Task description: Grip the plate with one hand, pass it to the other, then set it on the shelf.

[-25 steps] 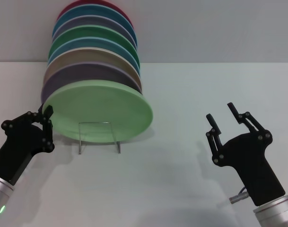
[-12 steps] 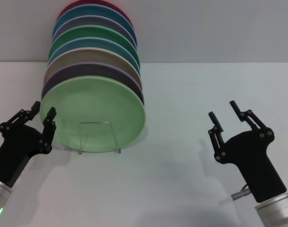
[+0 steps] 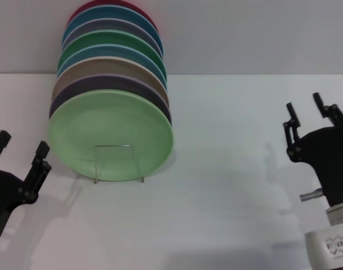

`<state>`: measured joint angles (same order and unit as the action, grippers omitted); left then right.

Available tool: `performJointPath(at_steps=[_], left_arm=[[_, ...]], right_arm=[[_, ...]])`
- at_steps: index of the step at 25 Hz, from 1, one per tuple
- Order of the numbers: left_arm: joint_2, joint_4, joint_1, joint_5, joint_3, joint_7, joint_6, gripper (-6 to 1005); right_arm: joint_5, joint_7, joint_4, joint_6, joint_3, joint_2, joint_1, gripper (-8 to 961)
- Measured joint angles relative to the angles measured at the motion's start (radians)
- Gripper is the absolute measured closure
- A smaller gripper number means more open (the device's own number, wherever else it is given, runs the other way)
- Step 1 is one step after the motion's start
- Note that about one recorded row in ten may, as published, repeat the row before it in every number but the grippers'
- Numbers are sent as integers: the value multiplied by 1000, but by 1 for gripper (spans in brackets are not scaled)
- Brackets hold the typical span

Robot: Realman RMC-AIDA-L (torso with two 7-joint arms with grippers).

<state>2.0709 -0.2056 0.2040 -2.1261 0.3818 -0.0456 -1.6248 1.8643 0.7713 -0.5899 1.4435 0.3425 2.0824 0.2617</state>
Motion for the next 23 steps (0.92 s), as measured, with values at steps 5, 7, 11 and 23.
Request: performJointPath(at_steps=[5,7,11,23], left_arm=[[0,-35,13,2,59,-5,-1,385],[-3,-46,17,2,100,-11,-1,297],[-5,-37,21,2,193,-69,13,162],[0,-36,23,1,260,-109,22,153]], right_arm=[[1,-145,46,29,29,-2,28,480],[0,-236,69,28,51,-3,44,475],[0,-481,151,15,74,-7,84,464],[-3,-639,267,16,77,0,127,258]])
